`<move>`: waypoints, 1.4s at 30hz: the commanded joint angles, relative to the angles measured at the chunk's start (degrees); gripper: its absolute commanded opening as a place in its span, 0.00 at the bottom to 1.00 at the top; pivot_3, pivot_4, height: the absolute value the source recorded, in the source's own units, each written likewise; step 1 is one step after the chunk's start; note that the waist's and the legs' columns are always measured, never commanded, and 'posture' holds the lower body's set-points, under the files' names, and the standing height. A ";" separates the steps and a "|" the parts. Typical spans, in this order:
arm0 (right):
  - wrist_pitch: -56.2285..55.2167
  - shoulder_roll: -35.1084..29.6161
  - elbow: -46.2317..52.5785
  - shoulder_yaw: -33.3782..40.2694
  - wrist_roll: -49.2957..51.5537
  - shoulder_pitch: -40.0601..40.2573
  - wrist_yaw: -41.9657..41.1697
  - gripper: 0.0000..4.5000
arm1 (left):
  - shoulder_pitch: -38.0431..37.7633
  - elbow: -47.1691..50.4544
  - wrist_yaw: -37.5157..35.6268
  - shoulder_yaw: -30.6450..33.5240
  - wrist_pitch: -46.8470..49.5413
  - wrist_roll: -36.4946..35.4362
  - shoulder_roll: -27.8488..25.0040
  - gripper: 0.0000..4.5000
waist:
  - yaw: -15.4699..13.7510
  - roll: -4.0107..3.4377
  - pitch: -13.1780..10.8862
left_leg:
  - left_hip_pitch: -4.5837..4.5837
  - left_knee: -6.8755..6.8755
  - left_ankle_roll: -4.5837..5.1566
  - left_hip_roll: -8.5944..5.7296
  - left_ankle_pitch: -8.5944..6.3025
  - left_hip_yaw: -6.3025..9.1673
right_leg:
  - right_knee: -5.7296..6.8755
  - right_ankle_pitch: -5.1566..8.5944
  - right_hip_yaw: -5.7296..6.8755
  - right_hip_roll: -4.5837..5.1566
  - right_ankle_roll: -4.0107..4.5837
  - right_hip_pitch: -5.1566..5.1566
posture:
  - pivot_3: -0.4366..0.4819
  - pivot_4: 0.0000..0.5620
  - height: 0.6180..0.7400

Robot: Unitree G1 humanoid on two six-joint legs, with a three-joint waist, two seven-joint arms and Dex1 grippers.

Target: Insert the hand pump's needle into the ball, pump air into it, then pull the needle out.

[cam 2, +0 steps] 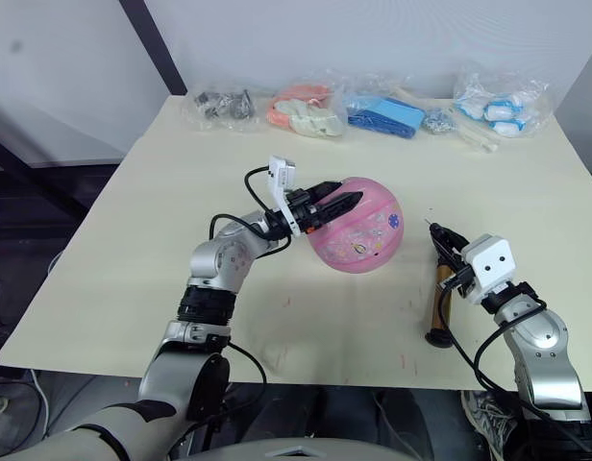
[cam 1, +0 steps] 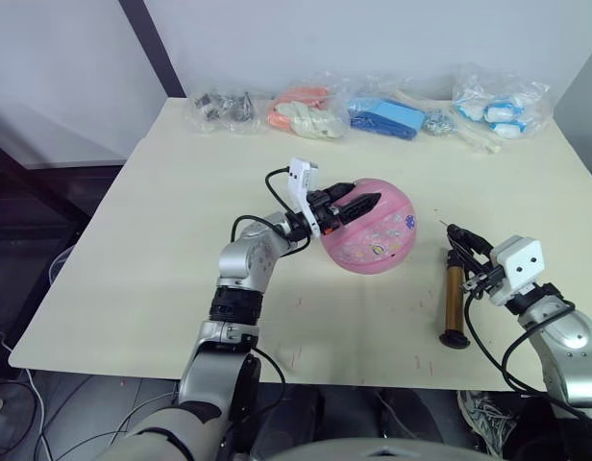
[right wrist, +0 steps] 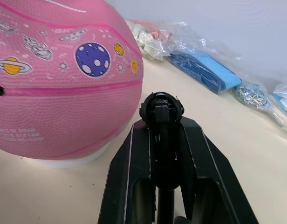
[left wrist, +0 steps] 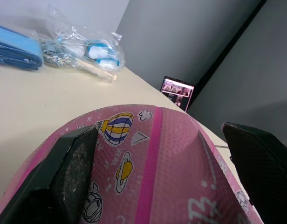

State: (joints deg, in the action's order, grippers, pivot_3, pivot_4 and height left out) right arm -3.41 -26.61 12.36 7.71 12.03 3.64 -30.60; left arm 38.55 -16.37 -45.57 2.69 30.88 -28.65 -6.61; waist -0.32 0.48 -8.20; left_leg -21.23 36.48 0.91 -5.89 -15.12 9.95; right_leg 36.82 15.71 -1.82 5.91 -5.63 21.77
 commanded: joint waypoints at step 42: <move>8.27 -1.18 -9.72 9.45 7.44 -5.00 2.19 0.02 | -12.50 23.55 -37.88 3.24 -3.30 -8.97 -38.16 1.00 | 1.15 -0.15 -0.77 | -0.66 0.71 -0.18 0.06 0.13 -0.20 | 1.03 -0.36 -0.33 -0.16 0.59 0.94 | 0.48 0.27 0.97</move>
State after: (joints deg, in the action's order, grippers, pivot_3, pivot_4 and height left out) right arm 3.93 -27.20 2.43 15.24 18.53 -0.62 -29.17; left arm 26.06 4.70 -82.89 4.12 28.30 -36.25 -43.73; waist 0.83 0.33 -8.97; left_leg -21.90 37.19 0.73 -5.82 -14.99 9.74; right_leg 37.85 15.35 -2.15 5.75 -5.03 22.71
